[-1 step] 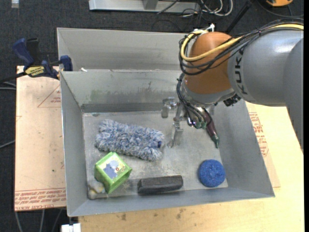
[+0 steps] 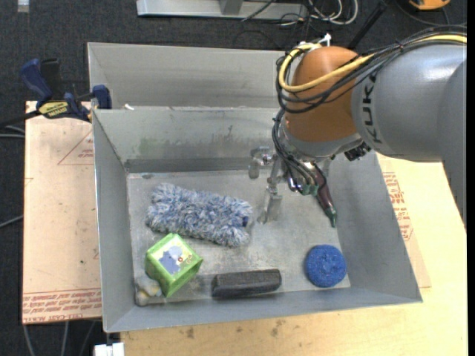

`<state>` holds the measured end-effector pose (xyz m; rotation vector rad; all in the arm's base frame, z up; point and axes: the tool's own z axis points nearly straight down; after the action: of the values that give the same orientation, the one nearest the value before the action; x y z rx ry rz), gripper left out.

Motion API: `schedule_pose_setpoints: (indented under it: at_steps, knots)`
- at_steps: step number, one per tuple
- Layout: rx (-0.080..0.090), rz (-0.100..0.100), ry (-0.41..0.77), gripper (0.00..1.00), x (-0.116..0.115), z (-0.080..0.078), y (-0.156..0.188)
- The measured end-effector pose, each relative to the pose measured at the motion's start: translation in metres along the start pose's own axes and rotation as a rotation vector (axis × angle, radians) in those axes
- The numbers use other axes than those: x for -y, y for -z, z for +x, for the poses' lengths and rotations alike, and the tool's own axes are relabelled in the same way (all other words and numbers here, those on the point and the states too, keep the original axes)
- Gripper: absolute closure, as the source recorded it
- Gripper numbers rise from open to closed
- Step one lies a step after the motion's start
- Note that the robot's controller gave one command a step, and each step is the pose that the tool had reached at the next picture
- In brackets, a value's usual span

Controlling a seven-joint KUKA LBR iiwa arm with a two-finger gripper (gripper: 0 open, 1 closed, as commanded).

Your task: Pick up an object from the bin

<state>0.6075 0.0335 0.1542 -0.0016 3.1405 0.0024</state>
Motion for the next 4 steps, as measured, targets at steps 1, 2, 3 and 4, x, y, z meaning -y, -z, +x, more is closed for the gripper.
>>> schedule_pose_setpoints:
  at_steps: [1, 2, 3, 4]
  knots:
    - [0.007, 0.002, 0.068, 0.0, -0.032, 0.002, -0.033]
    - [0.0, 0.0, 0.063, 1.0, -0.059, -0.003, -0.074]
    - [0.0, 0.0, 0.063, 1.0, -0.059, -0.003, -0.074]
    - [0.002, 0.0, 0.074, 1.0, -0.076, -0.011, 0.044]
